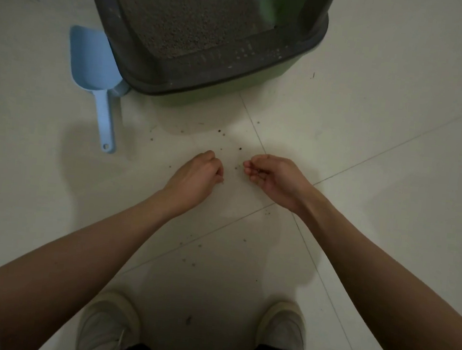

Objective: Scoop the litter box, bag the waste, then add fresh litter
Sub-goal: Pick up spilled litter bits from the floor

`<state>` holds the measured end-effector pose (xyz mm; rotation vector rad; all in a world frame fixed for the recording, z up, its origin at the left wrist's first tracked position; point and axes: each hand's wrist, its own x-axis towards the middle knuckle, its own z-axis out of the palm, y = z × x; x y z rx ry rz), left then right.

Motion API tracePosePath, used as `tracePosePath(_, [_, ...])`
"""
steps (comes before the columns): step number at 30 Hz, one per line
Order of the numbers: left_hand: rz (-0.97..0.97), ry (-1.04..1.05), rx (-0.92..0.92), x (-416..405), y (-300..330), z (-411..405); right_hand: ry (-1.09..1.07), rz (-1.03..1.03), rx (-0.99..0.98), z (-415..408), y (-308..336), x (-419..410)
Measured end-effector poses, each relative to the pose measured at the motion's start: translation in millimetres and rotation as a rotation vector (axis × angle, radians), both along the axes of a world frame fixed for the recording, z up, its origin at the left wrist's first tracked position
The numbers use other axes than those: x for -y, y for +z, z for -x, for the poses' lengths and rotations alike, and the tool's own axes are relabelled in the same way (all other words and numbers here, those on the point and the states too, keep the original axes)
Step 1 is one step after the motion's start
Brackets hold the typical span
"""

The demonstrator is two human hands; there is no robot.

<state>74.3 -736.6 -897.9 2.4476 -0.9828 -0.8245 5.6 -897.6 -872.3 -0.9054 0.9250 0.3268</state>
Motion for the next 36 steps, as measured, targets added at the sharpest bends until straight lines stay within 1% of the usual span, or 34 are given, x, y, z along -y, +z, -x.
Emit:
tracePosePath(2, [0.048,0.037,-0.004,-0.9,0.9,-0.4,-0.027,-0.006,0.016,-0.5,0.6,0.4])
tracePosePath(3, [0.094,0.1,-0.031,-1.4,3.4,-0.3,-0.031,0.055,0.005,-1.9,-1.2,-0.1])
tracePosePath(4, [0.142,0.194,-0.076,-2.0,6.9,-0.1,0.008,0.167,-0.012,-3.2,-2.9,-1.2])
tracePosePath(5, [0.179,0.298,-0.139,-2.8,10.3,-0.6,0.106,0.337,-0.038,-4.2,-4.8,-2.5])
tracePosePath(7, [0.23,0.476,-0.266,-5.2,15.9,-2.5,0.431,0.724,-0.086,-6.1,-9.5,-6.3])
tracePosePath(8, [0.24,0.545,-0.331,-6.9,17.0,-3.6,0.59,0.879,-0.085,-6.1,-12.2,-8.8])
tracePosePath(9, [0.233,0.602,-0.391,-8.2,18.3,-4.4,0.706,0.983,-0.076,-5.5,-15.7,-10.9])
tracePosePath(10, [0.205,0.638,-0.428,-9.5,19.1,-4.6,0.764,1.027,-0.071,-5.2,-17.3,-12.9])
tracePosePath(12, [0.106,0.636,-0.414,-10.6,19.1,-3.2,0.795,1.071,-0.058,-5.7,-19.0,-15.5])
tracePosePath(14, [0.021,0.555,-0.315,-12.0,16.4,0.2,0.863,1.146,-0.041,-6.5,-20.1,-16.5])
tracePosePath(16, [-0.007,0.44,-0.208,-14.2,12.0,3.3,0.911,1.184,-0.019,-6.9,-20.7,-16.2])
tracePosePath(17, [-0.014,0.379,-0.161,-15.0,8.7,4.4,0.886,1.175,-0.007,-6.9,-19.9,-16.8])
tracePosePath(18, [-0.018,0.331,-0.127,-15.2,5.7,5.1,0.807,1.126,-0.012,-6.6,-19.5,-17.3])
tracePosePath(19, [-0.019,0.303,-0.105,-14.9,3.4,5.4,0.663,1.005,-0.027,-5.9,-17.7,-17.6])
tracePosePath(21, [-0.017,0.284,-0.086,-13.2,0.9,5.4,0.333,0.589,-0.053,-3.8,-10.6,-17.9])
tracePosePath(22, [-0.015,0.277,-0.077,-12.2,0.2,5.1,0.214,0.379,-0.052,-1.9,-7.9,-18.4])
tracePosePath(23, [-0.015,0.27,-0.064,-10.7,0.1,5.0,0.151,0.233,-0.055,0.3,-5.8,-19.0])
tracePosePath(24, [-0.019,0.26,-0.051,-9.3,-0.1,4.9,0.141,0.161,-0.059,2.2,-4.8,-19.2])
tracePosePath(25, [-0.025,0.246,-0.041,-7.9,-0.1,4.7,0.154,0.139,-0.058,3.1,-3.9,-19.8])
tracePosePath(26, [-0.033,0.228,-0.038,-7.0,-0.1,4.5,0.175,0.155,-0.056,2.9,-4.4,-21.0])
tracePosePath(27, [-0.036,0.211,-0.036,-6.6,0.1,4.0,0.229,0.216,-0.051,1.6,-4.7,-23.6])
tracePosePath(28, [-0.036,0.204,-0.039,-6.9,-0.1,3.1,0.333,0.336,-0.045,0.4,-6.4,-26.8])
tracePosePath(30, [-0.008,0.262,-0.055,-10.4,0.1,-1.6,0.666,0.707,-0.034,-1.8,-10.2,-34.6])
tracePosePath(31, [0.017,0.332,-0.074,-13.6,0.6,-5.0,0.822,0.885,-0.015,-1.6,-13.4,-39.4])
tracePosePath(32, [0.044,0.424,-0.114,-17.6,1.5,-8.6,0.926,0.999,0.01,-1.2,-16.8,-43.0])
tracePosePath(34, [0.139,0.655,-0.277,-26.3,3.9,-14.7,1.011,1.081,0.049,-0.5,-19.0,-47.6])
tracePosePath(36, [0.235,0.826,-0.442,-31.5,7.0,-17.8,1.02,1.142,0.076,-0.9,-20.4,-47.7])
